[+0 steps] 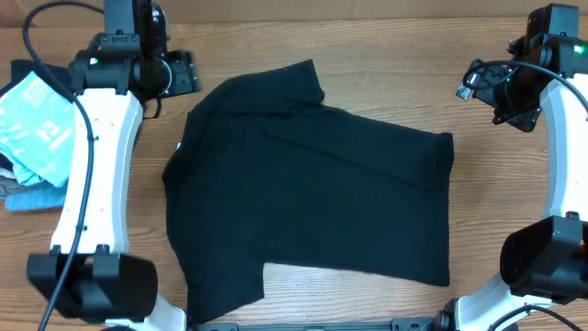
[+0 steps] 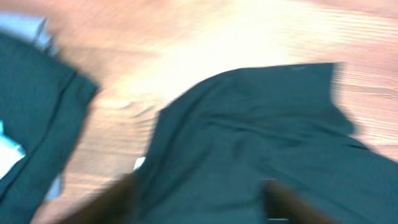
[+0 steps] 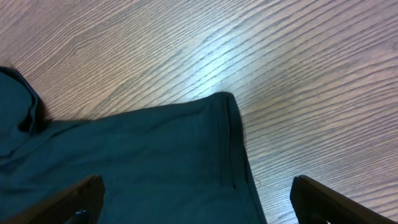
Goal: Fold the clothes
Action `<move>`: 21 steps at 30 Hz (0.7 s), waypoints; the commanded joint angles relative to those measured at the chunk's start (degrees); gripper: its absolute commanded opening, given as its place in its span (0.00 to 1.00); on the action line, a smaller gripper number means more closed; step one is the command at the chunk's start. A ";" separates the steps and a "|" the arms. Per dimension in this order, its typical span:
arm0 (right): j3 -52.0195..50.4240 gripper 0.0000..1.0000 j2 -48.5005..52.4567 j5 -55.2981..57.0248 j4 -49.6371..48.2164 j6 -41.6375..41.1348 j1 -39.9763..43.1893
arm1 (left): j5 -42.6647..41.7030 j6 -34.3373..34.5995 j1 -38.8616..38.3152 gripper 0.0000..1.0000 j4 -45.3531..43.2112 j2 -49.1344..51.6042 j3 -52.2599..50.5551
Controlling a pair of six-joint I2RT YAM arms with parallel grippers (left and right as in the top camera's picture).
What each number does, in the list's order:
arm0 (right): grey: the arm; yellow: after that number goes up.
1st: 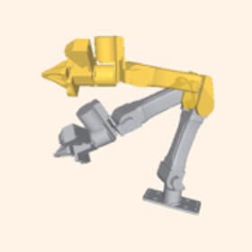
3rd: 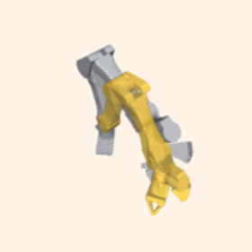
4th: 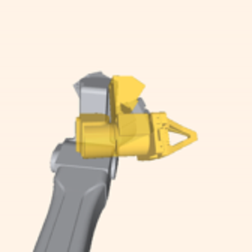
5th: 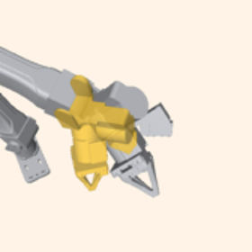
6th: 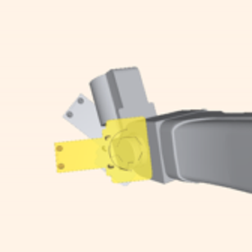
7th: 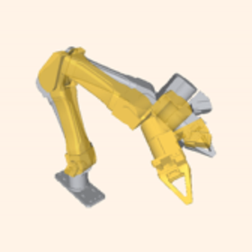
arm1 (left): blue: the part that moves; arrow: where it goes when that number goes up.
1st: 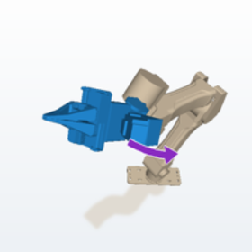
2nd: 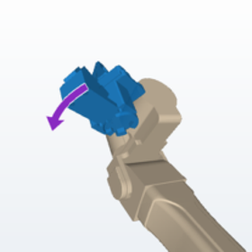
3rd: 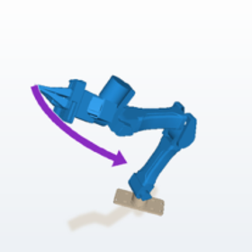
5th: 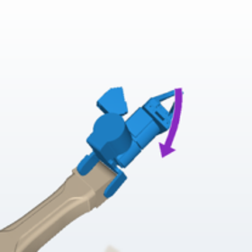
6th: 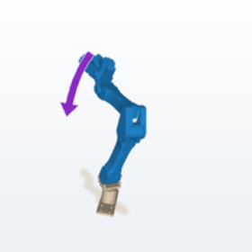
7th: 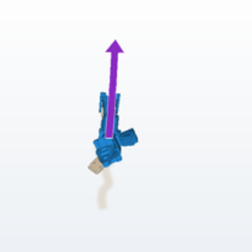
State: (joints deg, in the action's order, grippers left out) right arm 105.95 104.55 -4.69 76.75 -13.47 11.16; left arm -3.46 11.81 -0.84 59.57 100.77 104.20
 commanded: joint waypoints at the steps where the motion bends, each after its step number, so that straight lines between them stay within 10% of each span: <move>1: 0.20 1.00 -0.04 -0.37 -0.13 0.02 0.11 | -5.29 -2.80 -0.59 1.00 1.49 1.49 -0.22; 18: 0.20 1.00 0.04 -0.57 -1.16 0.22 0.17 | -5.31 -2.80 -0.59 1.00 1.51 2.10 -0.22; 21: 0.17 0.77 0.04 -0.68 1.49 1.51 -0.26 | -5.31 -2.80 -0.59 1.00 1.51 2.08 -0.22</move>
State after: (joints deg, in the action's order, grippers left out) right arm 105.91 104.55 -5.13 76.55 -13.52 11.16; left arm -7.99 10.28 -1.52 61.14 102.67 104.22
